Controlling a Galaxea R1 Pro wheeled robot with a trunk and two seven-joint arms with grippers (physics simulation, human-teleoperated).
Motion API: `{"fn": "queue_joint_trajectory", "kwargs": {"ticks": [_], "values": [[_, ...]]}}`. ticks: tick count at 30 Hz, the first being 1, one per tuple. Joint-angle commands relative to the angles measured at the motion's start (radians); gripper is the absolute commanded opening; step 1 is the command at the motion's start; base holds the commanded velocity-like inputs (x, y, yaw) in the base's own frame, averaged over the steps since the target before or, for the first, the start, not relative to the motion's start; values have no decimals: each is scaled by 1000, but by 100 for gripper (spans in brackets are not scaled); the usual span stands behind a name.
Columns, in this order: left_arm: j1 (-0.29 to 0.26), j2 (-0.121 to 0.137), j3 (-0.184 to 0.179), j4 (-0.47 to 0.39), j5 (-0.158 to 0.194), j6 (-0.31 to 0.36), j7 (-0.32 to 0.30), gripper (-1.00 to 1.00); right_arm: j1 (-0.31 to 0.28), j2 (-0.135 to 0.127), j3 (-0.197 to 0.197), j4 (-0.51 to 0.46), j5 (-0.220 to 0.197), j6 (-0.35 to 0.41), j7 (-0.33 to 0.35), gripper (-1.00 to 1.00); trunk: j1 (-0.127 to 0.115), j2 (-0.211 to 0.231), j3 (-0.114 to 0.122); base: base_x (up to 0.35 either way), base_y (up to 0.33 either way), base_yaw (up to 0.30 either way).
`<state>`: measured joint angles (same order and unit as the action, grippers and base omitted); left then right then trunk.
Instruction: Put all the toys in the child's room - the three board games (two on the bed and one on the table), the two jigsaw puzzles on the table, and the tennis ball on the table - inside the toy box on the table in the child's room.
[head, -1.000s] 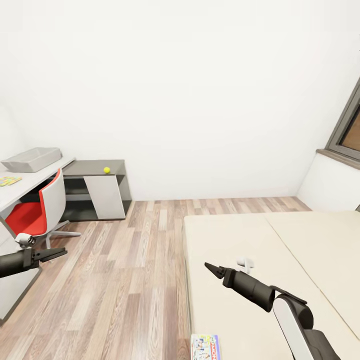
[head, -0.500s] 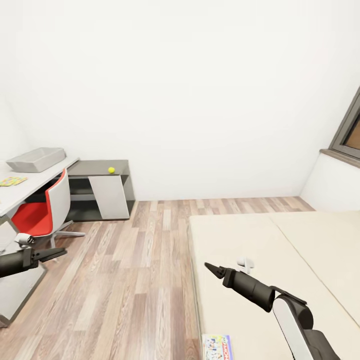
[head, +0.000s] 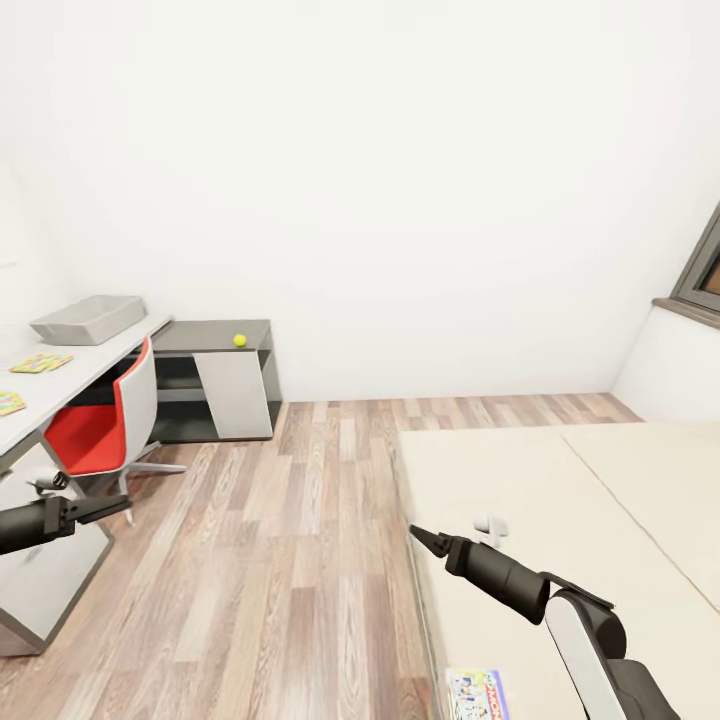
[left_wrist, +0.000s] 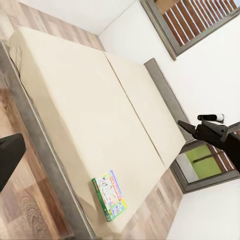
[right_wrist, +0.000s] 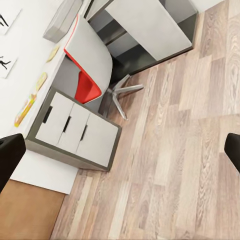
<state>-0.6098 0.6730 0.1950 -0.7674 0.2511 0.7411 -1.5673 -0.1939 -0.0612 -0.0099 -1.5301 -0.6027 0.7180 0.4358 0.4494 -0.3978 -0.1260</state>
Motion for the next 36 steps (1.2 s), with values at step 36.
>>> {"fn": "queue_joint_trajectory", "kwargs": {"ticks": [36], "values": [[-1, 2, 0, 0, 1, 11, -4, 100, -1, 2, -2, -1, -6, 10, 1, 100, 1, -2, -2, 0, 278, -35]]}}
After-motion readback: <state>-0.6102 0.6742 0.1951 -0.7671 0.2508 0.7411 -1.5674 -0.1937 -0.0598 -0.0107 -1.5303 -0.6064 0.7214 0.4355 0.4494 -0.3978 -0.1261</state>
